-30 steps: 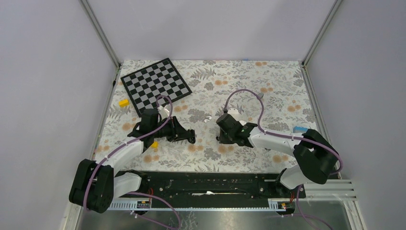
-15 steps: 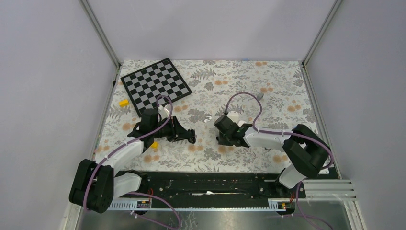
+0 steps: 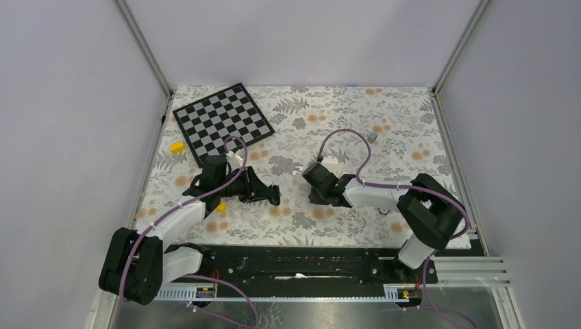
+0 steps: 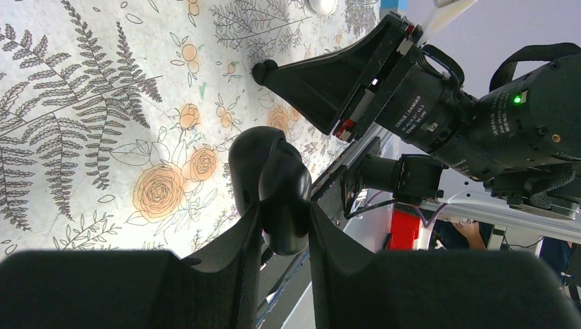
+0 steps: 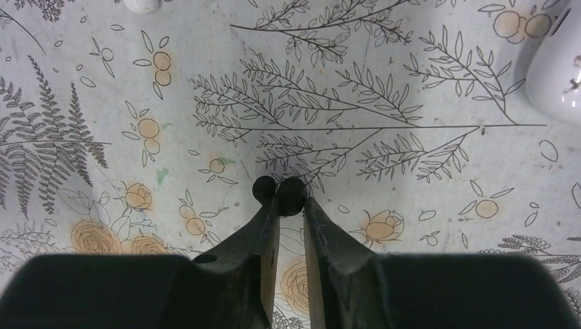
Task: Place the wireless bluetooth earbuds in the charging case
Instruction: Adjust the earbud at the center of the board.
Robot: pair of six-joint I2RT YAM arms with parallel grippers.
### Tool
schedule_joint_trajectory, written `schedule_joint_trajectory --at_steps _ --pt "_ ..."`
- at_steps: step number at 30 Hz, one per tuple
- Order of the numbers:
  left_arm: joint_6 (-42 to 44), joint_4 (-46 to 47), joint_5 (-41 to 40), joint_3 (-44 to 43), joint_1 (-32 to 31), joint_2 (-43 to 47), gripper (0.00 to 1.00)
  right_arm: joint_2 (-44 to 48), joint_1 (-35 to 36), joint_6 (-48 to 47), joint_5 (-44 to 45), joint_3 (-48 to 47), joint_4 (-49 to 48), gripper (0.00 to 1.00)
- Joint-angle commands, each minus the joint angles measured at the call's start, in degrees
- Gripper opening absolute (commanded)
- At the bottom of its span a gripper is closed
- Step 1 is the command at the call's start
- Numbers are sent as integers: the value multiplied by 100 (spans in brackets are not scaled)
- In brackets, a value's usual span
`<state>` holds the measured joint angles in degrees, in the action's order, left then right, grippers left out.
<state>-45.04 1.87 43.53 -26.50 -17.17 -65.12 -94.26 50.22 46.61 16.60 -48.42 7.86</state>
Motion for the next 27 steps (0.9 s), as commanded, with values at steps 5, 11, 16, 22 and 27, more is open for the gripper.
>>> schedule_joint_trajectory --at_steps 5,11,16,22,27 --pt "125 161 170 -198 22 59 5 -342 -3 -494 501 -446 66 23" --pt "196 64 211 -213 21 48 5 -589 -3 -1864 227 -753 -139 17" --pt "209 10 220 -239 21 95 6 -570 -3 -3349 -961 -870 -188 18" --pt "303 -176 305 -367 21 77 8 -95 5 -4006 -2051 -445 43 18" --pt "297 -178 420 -416 21 -70 9 245 64 -4431 -2031 -131 353 19"
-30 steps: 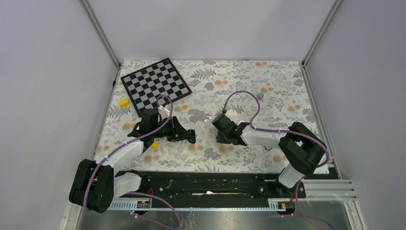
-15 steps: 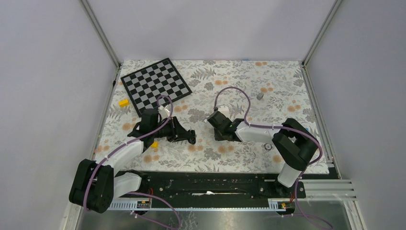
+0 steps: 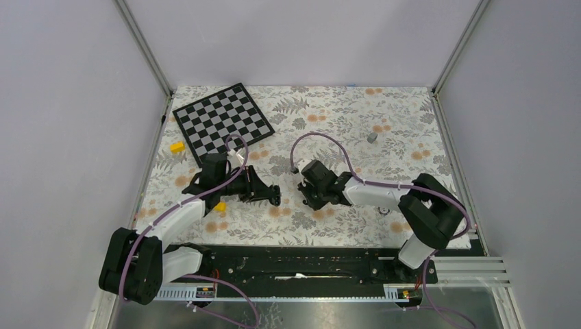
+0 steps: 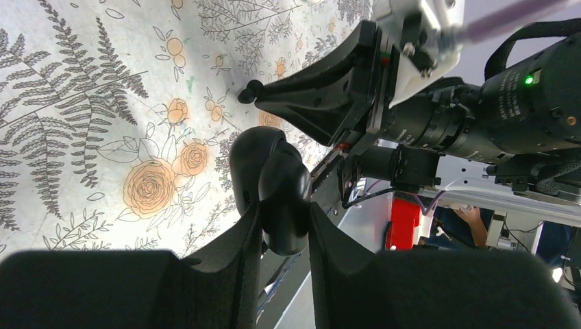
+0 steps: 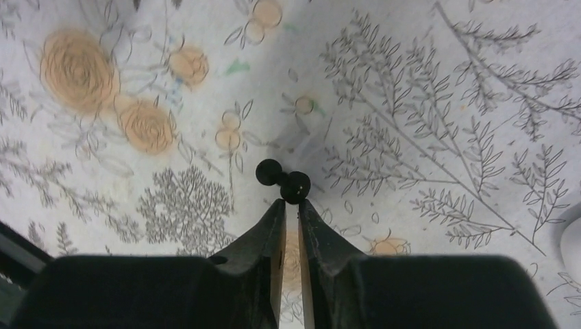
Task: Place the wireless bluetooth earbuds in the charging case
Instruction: Adjust the earbud at the center of the board.
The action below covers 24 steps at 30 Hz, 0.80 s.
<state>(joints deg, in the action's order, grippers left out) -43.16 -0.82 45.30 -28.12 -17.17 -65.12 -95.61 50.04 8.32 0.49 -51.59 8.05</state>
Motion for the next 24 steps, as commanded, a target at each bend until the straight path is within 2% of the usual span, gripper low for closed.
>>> schedule_joint_trajectory --at_steps 1,5,9,13,17,19,24 --pt "114 91 271 -263 21 -90 9 407 84 -638 -392 165 490 20" --pt "134 91 187 -281 21 -48 9 473 102 -443 -163 128 691 31" --pt "96 91 161 -282 22 7 9 864 94 158 225 280 330 33" --pt "148 -4 160 -282 21 13 9 1288 94 1197 623 363 141 35" --pt "159 -59 110 -260 21 38 9 1589 94 2699 891 583 -65 33" --pt "158 -58 101 -256 21 58 9 1624 95 3114 873 690 -236 32" --pt "175 -84 95 -273 21 98 9 1379 117 2901 1150 502 -323 38"
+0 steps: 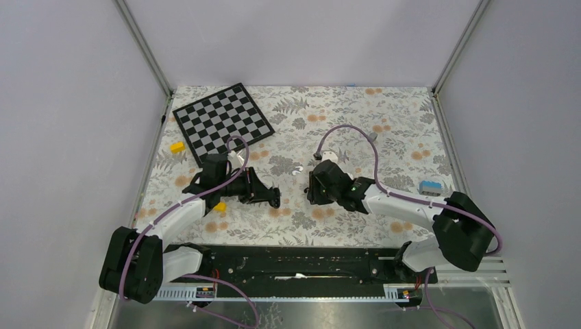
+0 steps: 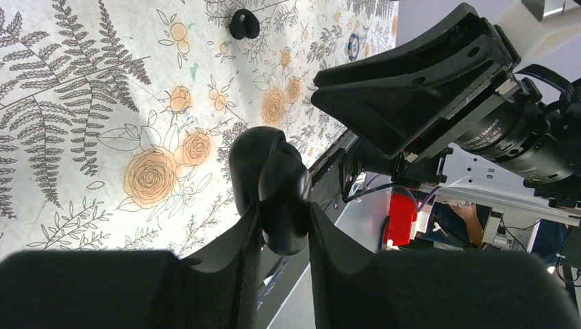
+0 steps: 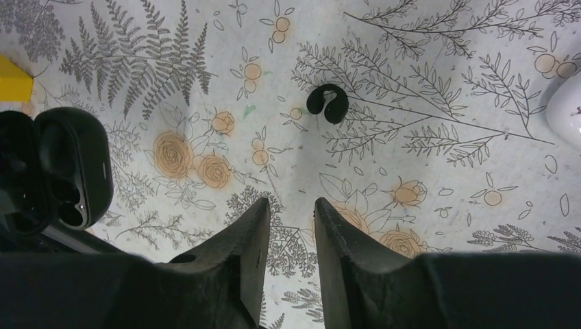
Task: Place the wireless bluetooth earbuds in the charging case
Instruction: Adjust the earbud at the center of the board, then pick up the earbud from the center of the board.
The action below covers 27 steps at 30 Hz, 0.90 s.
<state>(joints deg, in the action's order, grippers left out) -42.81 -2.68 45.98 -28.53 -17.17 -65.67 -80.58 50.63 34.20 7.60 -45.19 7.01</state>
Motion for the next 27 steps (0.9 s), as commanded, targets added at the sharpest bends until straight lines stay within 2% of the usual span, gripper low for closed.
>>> schedule_joint_trajectory --at_steps 1,2,5,9,18,27 --pt "141 101 43 -232 21 153 9 -182 53 162 555 -251 -127 39" --pt "141 93 52 -236 21 155 9 -251 10 43 675 -386 9 40" --pt "159 64 36 -232 21 194 9 -611 -412 -270 321 -784 377 41" --pt "150 64 17 -222 21 219 9 -1241 -866 -767 -163 -1248 664 37" --pt "148 42 54 -179 21 161 9 -2292 -1040 -1460 -962 -2071 768 32" --pt "167 42 30 -174 21 132 9 -2548 -1040 -1581 -1132 -1924 763 31"
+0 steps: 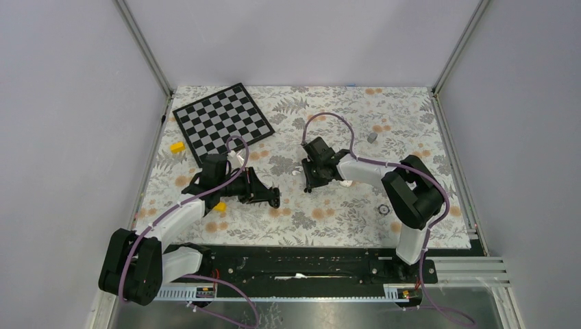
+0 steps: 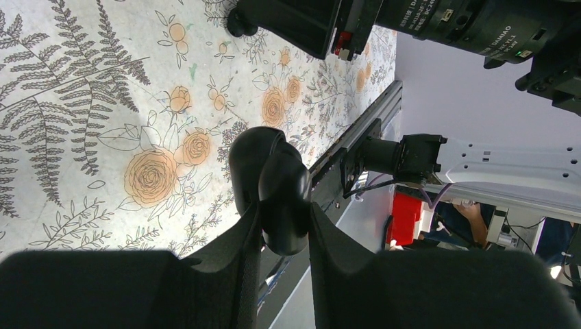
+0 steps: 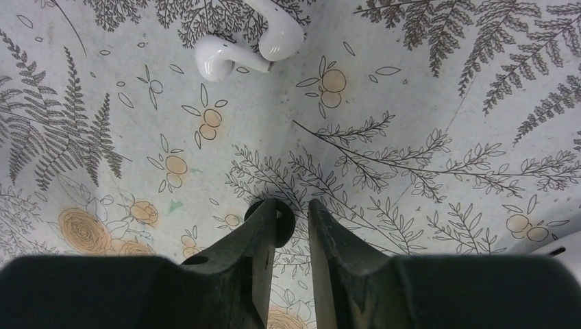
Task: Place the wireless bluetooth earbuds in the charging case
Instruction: Pick up the earbud from the center of the board.
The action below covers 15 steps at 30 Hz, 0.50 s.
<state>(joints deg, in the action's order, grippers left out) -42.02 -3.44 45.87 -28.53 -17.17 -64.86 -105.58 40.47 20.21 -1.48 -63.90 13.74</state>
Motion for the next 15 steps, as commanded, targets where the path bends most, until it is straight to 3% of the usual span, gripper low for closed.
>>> schedule_joint_trajectory --at_steps 1,15 --pt "82 129 37 -178 21 46 9 -23 -22 -188 -256 -5 89 30" --pt "72 223 56 -196 22 -54 9 536 54 -217 -620 687 -159 28"
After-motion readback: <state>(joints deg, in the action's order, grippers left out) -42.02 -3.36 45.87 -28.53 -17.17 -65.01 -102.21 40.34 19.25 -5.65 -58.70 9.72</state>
